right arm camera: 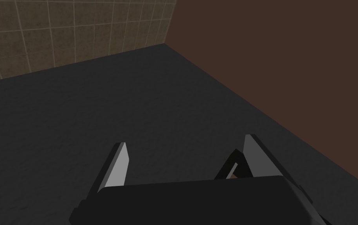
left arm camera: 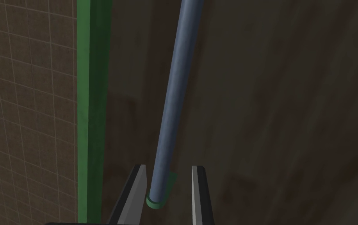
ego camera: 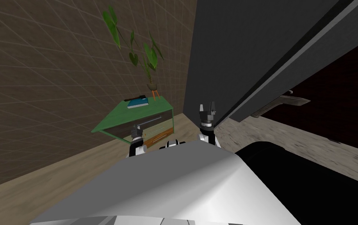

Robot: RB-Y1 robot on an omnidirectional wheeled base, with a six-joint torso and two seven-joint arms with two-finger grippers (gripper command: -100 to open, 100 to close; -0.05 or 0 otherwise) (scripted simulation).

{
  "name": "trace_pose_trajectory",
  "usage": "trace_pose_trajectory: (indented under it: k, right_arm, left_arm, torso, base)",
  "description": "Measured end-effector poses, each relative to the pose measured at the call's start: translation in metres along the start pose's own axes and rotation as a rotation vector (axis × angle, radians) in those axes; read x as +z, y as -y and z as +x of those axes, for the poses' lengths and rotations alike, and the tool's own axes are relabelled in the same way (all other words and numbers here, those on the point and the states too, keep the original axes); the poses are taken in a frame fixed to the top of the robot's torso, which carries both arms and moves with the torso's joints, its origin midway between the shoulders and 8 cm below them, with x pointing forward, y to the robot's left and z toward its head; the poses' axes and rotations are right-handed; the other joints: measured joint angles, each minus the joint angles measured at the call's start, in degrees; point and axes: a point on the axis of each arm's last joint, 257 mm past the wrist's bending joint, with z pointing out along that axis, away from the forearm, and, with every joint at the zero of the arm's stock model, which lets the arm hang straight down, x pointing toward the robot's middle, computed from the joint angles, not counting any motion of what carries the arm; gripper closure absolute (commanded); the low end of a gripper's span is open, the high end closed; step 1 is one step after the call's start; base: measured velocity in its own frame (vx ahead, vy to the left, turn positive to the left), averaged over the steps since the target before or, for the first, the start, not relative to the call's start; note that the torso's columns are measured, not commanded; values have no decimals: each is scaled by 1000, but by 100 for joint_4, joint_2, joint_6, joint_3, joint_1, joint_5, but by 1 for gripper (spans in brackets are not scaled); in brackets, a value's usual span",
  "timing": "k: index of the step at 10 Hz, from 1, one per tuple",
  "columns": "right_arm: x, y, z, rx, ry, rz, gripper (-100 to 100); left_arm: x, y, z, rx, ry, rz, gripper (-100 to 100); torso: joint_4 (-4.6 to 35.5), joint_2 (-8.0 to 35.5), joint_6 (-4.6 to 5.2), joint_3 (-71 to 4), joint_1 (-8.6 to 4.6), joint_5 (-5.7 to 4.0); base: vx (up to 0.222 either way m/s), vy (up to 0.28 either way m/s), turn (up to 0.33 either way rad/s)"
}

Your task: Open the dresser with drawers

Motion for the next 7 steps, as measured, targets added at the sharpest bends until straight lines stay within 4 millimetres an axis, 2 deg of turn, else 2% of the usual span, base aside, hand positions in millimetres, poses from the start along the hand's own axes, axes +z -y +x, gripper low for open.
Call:
trace_pose_trajectory:
  k: [2, 7]
  right_arm:
    - [0, 0, 0, 0, 0, 0, 0]
    - [0, 0, 0, 0, 0, 0, 0]
  left_arm:
    - [-12, 5, 7, -4, 6, 6, 100]
    - [-38, 18, 6, 6, 22, 6, 100]
  torso:
    - [2, -8, 8, -5, 4, 0]
    - [13, 14, -18, 8, 8, -9]
  base:
    - [44, 32, -10]
    - [42, 21, -4]
